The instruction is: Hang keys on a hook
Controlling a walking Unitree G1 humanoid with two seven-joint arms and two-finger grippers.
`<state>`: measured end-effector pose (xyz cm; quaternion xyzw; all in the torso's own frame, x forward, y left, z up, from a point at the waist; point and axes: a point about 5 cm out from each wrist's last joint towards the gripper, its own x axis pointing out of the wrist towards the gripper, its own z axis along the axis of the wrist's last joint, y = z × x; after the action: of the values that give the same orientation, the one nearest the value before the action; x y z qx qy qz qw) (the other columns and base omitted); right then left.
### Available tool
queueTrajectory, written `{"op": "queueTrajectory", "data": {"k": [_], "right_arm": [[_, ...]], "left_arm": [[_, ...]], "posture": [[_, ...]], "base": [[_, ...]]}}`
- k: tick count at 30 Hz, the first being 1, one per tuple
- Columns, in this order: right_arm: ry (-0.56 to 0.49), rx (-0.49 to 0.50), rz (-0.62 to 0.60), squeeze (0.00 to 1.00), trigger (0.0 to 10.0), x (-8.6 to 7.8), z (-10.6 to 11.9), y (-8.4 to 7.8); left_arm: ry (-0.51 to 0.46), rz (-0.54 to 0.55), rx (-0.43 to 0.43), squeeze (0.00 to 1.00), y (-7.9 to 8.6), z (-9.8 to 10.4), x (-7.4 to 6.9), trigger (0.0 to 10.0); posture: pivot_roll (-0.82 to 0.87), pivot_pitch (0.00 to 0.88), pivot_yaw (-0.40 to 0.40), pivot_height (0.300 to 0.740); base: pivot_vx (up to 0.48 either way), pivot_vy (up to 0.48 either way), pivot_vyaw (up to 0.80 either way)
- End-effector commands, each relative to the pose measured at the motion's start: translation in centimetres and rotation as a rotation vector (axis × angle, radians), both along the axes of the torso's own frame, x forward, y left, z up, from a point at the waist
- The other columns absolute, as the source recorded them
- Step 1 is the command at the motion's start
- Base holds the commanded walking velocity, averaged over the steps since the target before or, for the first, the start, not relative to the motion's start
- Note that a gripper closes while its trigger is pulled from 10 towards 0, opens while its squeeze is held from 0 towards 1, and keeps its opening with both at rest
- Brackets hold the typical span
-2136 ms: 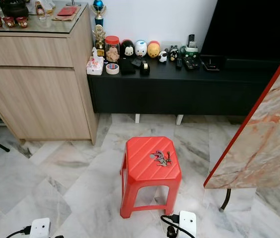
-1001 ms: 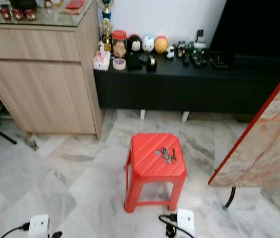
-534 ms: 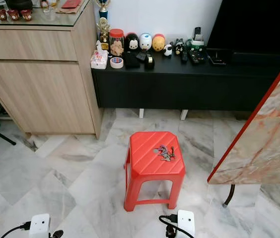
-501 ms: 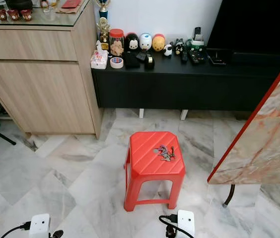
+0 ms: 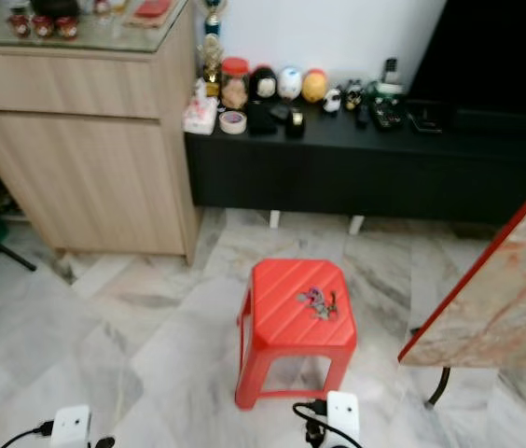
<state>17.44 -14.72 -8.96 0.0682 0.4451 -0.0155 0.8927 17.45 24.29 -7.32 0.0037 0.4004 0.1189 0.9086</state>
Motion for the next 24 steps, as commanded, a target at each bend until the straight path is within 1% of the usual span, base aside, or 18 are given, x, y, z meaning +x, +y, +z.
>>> {"op": "queueTrajectory", "data": {"k": [1, 8, 14, 20, 24], "right_arm": [[0.011, -0.010, -0.026, 0.00, 10.0, -0.42, -0.16, -0.86], [0.008, -0.008, -0.026, 0.00, 10.0, -0.37, -0.14, -0.85], [0.009, -0.010, -0.024, 0.00, 10.0, -0.30, -0.11, -0.92], [0.003, -0.013, -0.026, 0.00, 10.0, -0.22, -0.06, -0.98], [0.000, -0.012, -0.025, 0.00, 10.0, -0.11, -0.02, -0.94]], "left_arm": [[0.019, -0.022, -0.012, 0.00, -0.66, -0.38, -0.40, 10.0], [0.018, -0.022, -0.013, 0.00, -0.65, -0.37, -0.38, 10.0], [0.016, -0.022, -0.019, 0.00, -0.94, -0.39, -0.26, 10.0], [0.019, -0.018, -0.023, 0.00, -1.05, -0.51, -0.46, 10.0], [0.029, -0.022, -0.019, 0.00, -0.98, -0.59, -0.65, 10.0]], "posture": [[0.09, 0.019, -0.068, 0.740], [0.09, 0.013, -0.070, 0.740], [0.08, 0.027, -0.075, 0.740], [0.08, 0.039, -0.078, 0.740], [0.08, 0.043, -0.077, 0.740]], "base": [[0.285, 0.000, 0.00], [0.287, 0.000, 0.00], [0.284, 0.000, 0.00], [0.279, 0.000, 0.00], [0.000, 0.000, 0.00]]}}
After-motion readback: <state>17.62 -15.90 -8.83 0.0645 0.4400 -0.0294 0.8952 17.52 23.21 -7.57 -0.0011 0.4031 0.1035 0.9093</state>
